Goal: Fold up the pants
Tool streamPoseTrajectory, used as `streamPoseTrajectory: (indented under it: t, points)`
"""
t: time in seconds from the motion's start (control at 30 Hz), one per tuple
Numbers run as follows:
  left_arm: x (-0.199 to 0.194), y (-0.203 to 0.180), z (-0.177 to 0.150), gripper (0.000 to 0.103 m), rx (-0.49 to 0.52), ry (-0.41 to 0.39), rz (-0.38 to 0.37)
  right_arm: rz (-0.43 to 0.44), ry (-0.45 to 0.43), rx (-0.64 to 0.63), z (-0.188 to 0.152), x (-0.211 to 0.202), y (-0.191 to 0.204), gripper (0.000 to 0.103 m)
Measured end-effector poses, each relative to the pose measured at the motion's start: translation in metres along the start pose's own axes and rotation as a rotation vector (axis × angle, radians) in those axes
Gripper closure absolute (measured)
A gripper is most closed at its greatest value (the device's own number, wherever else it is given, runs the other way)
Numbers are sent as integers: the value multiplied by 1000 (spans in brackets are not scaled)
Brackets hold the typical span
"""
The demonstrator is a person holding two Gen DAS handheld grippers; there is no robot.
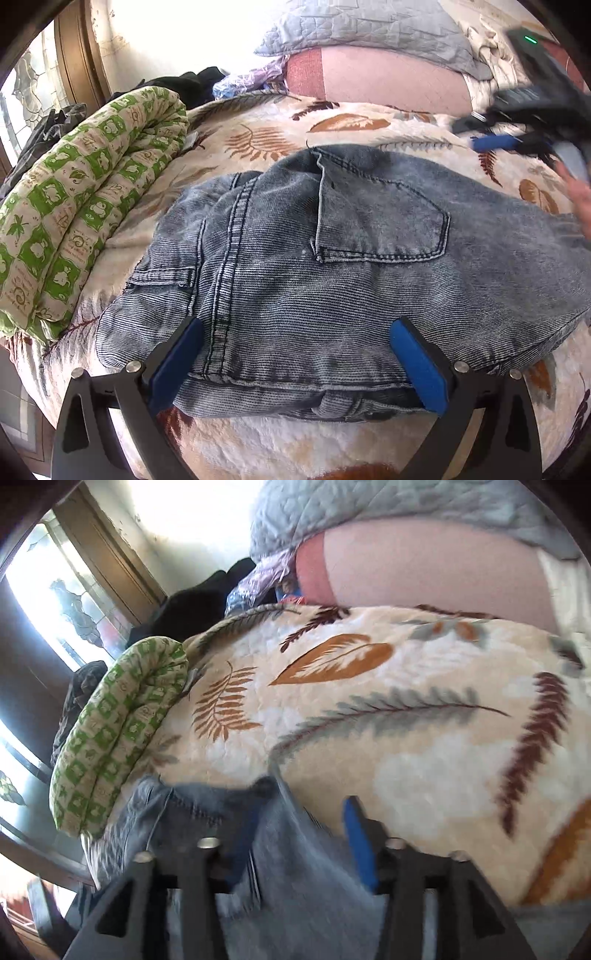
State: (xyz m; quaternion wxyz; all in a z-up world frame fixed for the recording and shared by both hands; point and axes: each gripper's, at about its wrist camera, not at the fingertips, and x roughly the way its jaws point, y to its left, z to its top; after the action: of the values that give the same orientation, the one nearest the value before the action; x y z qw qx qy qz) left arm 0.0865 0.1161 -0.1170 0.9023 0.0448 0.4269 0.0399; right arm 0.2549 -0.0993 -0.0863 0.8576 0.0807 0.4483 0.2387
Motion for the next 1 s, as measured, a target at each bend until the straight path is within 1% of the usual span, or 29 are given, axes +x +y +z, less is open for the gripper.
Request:
streamPoseTrajectory:
  t: [0.07, 0.17, 0.2, 0.27, 0.33, 0.4, 0.5, 0.63, 0.73, 0.8, 0.9, 1.0]
  points:
    - [-4, -1, -1, 2, -1, -20, 6, -24, 1, -9, -14, -16, -4, 47]
    - [-8, -3, -1, 2, 9, -46, 21, -55, -24, -14, -43, -48, -12, 47]
    - [-6, -4, -2, 2, 18, -42, 29, -75, -24, -16, -52, -55, -14, 44]
    - [2, -8, -4, 2, 37, -9, 47, -129, -6, -4, -74, -66, -20, 43]
    - [4, -9, -6, 2, 41, -11, 55, -157, 40, 18, -97, -69, -28, 43]
    - [5, -9, -7, 2, 44, -13, 56, -204, 78, 27, -116, -66, -34, 43]
    - [3, -10, -7, 2, 47, -16, 66, -254, 111, 16, -137, -56, -41, 43]
    - [-7, -14, -2, 2, 47, 3, 91, -302, 89, -80, -144, -55, -31, 42]
    - [-25, -16, 1, 2, 40, -20, 108, -246, 12, -29, -141, -75, -36, 42]
    - [-37, -21, 5, 2, 51, -36, 130, -228, -59, 20, -138, -94, -45, 42]
    - [-56, -30, 13, 2, 75, -76, 153, -227, -143, 73, -136, -120, -55, 41]
    - [-73, -41, 20, 2, 105, -118, 175, -255, -196, 125, -138, -140, -69, 38]
